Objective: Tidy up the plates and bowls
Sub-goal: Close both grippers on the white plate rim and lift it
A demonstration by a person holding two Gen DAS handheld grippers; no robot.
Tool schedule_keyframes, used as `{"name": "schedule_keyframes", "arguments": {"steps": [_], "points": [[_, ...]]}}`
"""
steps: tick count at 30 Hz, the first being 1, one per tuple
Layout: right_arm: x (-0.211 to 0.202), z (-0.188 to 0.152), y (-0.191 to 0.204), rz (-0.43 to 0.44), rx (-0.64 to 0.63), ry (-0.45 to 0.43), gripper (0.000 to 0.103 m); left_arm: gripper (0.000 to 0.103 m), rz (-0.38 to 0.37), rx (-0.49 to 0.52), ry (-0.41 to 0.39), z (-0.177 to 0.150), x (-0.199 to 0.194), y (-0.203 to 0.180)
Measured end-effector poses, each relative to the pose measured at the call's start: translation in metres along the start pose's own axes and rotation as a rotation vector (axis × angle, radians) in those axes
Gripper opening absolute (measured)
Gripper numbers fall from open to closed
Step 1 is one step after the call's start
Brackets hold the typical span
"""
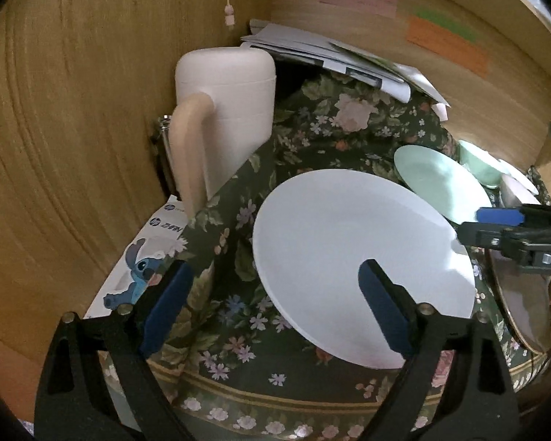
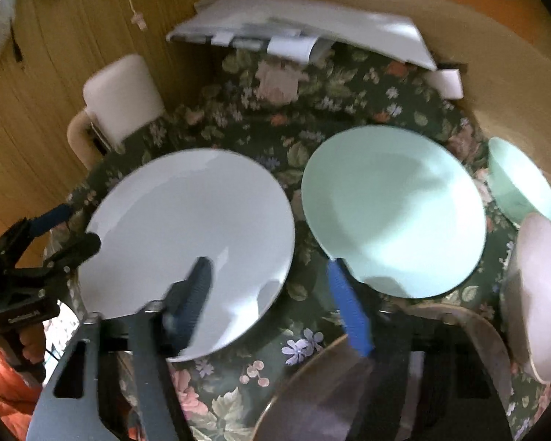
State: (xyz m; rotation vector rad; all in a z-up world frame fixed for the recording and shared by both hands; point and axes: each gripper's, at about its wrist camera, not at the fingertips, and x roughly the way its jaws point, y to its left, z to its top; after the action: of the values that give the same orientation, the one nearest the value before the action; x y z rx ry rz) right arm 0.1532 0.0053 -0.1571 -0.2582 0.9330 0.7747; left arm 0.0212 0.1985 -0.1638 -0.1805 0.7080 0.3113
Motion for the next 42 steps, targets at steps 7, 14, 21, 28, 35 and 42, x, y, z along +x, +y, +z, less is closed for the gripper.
{"name": "schedule_keyframes", "arguments": {"steps": [7,14,21,28,35,42], "points": [[0.023,0.003,-0.002,0.02,0.014,0.08,0.038,0.07,-0.046,0.021,0.031,-0.001,0.011,-0.004],[0.038,0.013,-0.001,0.049,0.022,0.133,0.03,0.06,-0.068,-0.029,0.086,0.0,0.026,0.004],[0.043,0.024,-0.002,0.069,0.036,0.132,0.029,0.042,-0.14,-0.042,0.13,0.003,0.035,0.003],[0.04,0.021,-0.001,0.059,0.035,0.112,0.029,0.043,-0.111,-0.071,0.129,0.001,0.034,-0.001],[0.031,0.014,0.002,0.064,0.025,0.074,0.027,0.043,-0.098,-0.111,0.135,0.001,0.032,0.002],[0.015,0.005,0.001,0.072,0.049,0.03,0.027,0.043,-0.106,-0.113,0.107,0.002,0.019,0.0]]}}
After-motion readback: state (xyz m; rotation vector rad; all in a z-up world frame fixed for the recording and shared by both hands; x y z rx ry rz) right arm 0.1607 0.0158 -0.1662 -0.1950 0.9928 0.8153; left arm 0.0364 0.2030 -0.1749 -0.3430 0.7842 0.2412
